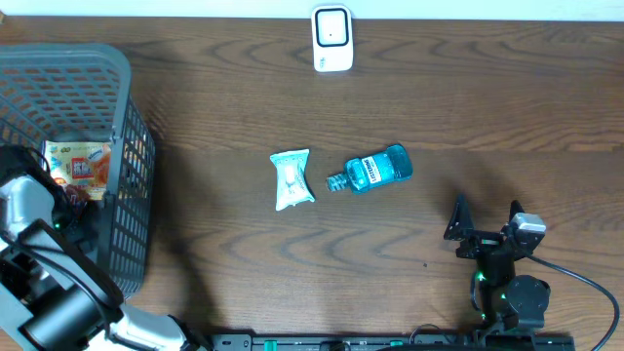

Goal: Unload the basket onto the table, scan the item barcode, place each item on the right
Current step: 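Reach into the basket and grasp the red TOP chocolate bar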

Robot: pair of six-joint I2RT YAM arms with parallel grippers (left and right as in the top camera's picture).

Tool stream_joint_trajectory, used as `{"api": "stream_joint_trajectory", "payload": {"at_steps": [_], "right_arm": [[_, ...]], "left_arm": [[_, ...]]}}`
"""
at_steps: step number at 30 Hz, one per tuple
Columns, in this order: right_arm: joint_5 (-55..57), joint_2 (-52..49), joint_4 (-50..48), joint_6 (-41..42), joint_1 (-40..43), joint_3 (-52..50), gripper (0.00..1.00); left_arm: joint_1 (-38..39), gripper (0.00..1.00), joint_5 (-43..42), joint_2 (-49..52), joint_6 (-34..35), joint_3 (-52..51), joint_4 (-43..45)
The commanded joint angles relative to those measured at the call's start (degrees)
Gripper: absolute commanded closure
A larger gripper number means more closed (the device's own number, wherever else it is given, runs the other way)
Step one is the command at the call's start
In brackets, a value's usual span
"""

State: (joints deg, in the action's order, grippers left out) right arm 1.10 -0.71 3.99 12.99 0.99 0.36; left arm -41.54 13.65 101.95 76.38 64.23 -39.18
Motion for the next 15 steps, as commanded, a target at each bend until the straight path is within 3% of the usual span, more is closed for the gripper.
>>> {"api": "stream_joint_trajectory", "payload": {"at_steps": [1, 4, 8, 15], "right_arm": [[0.3, 0.3, 0.2, 0.1, 0.1, 0.0, 0.01], [0.3, 0.3, 0.2, 0.1, 0.1, 0.0, 0.01], [0.3, 0.3, 0.2, 0.1, 0.1, 0.0, 0.01], [0.3, 0.3, 0.2, 0.1, 0.1, 0.0, 0.01]], "left_arm": [[-0.7, 0.57, 0.9, 0.9, -0.8, 0.1, -0.7], [-0.7, 0.92, 0.9, 0.9, -3.6, 0.1, -1.0], [-0.7, 0.93, -2.0, -0.6, -7.6, 0.1, -3.0], [-0.7, 0.93, -10.1, -17.2, -14.3, 1.3, -2.5]]}}
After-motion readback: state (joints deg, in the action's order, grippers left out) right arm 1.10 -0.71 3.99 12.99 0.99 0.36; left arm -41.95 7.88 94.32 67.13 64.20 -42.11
